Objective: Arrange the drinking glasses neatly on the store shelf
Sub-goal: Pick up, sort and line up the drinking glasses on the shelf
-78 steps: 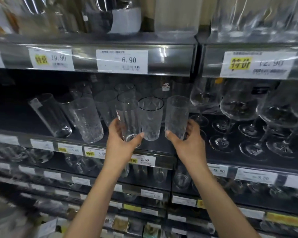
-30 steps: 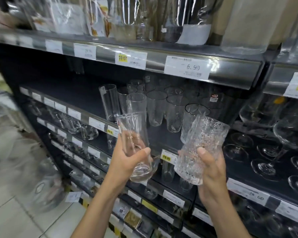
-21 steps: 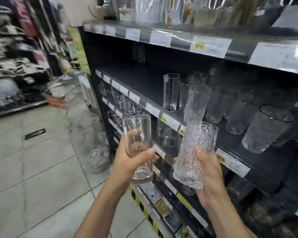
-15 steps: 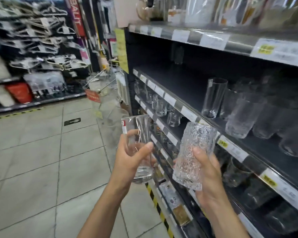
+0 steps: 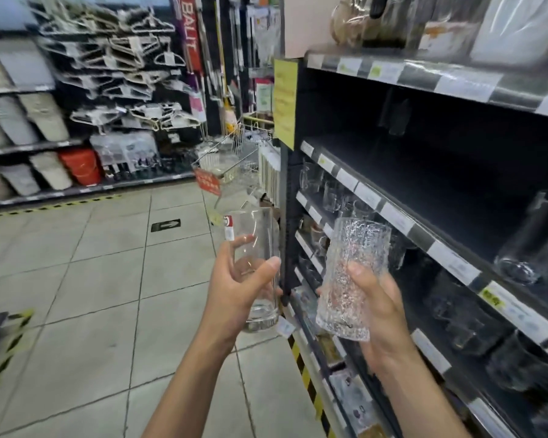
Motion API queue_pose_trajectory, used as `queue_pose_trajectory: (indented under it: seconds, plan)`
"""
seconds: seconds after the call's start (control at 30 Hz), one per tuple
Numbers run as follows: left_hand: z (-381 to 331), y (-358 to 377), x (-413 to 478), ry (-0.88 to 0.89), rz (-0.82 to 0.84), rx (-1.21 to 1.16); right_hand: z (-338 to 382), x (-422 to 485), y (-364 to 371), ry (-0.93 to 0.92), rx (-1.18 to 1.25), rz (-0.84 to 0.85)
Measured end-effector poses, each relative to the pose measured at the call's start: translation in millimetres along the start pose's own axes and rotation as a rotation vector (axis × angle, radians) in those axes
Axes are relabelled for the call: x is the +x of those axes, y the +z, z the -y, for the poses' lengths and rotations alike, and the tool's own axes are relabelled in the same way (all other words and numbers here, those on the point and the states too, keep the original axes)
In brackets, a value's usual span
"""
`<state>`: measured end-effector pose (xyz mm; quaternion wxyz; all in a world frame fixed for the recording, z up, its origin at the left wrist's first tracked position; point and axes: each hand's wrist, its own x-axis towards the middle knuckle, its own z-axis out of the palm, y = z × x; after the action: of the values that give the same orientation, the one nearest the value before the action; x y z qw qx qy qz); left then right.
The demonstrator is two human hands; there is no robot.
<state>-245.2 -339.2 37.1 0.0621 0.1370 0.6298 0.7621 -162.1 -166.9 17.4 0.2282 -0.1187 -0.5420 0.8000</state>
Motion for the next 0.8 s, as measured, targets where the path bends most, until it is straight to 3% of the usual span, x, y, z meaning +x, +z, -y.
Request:
queue_pose_trajectory:
  seconds: [0.37, 0.8]
  plan:
    - [23, 1, 141, -0.022, 0.126, 0.042, -9, 118, 17, -0.020, -0.128, -0.131]
    - [60, 76, 373, -0.029, 0.266, 0.034, -18, 343, -2, -0.026, -0.155, -0.284]
